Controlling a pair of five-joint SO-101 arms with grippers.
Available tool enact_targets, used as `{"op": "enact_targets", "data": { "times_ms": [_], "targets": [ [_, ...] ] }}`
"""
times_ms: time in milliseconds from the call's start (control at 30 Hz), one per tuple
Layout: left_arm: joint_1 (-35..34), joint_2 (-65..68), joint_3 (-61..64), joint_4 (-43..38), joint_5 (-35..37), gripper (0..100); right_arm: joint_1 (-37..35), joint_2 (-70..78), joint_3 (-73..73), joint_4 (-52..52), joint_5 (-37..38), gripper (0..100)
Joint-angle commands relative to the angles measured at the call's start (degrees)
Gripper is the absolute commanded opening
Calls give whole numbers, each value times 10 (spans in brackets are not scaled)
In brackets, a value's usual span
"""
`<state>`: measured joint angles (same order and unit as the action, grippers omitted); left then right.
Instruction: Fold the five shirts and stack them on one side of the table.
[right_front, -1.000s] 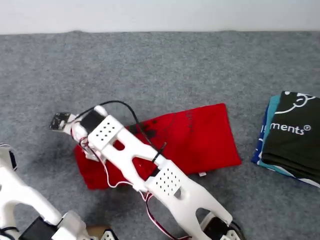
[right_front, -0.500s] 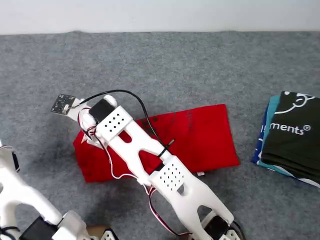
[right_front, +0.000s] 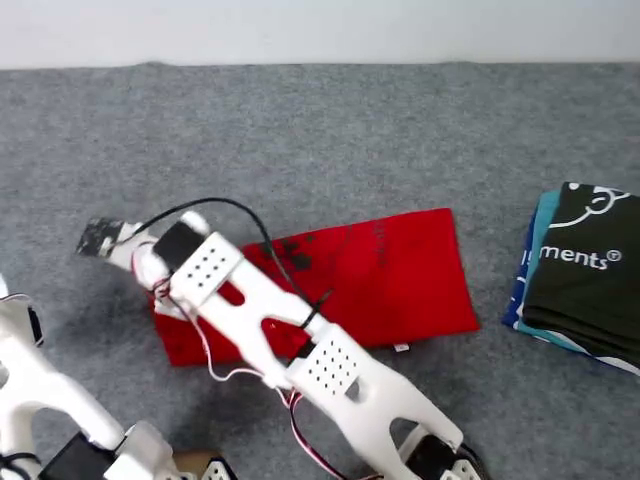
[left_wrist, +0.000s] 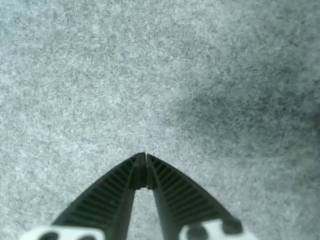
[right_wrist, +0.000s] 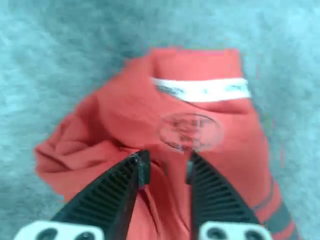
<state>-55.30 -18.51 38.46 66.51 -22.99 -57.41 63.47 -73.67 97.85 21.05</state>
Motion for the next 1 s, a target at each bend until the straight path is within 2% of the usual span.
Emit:
{"op": "enact_targets", "data": {
  "times_ms": [0,200,367,533,600,800,900,967],
  "targets": [
    [5,-14,-5,-11,-5,8,-3,11,-24,0,4,61],
    [4,-15,-6,-10,-5,8,63,58,-55,-5,4,61],
    [4,-15,-6,-10,-5,8,76,39,-143,24,4,66],
    [5,-15,-6,-10,-5,8,77,30,-182,50,2,161],
    [5,-15,-6,-10,-5,8,80,24,-182,50,2,169],
    [4,-20,-7,-9,-5,8,82,-16,-163,53,2,84],
    [2,-20,-7,-5,-5,8,73,-67,-75,53,4,10],
    [-3,-21,-7,7,-5,8,70,-114,15,53,4,11]
  ]
}}
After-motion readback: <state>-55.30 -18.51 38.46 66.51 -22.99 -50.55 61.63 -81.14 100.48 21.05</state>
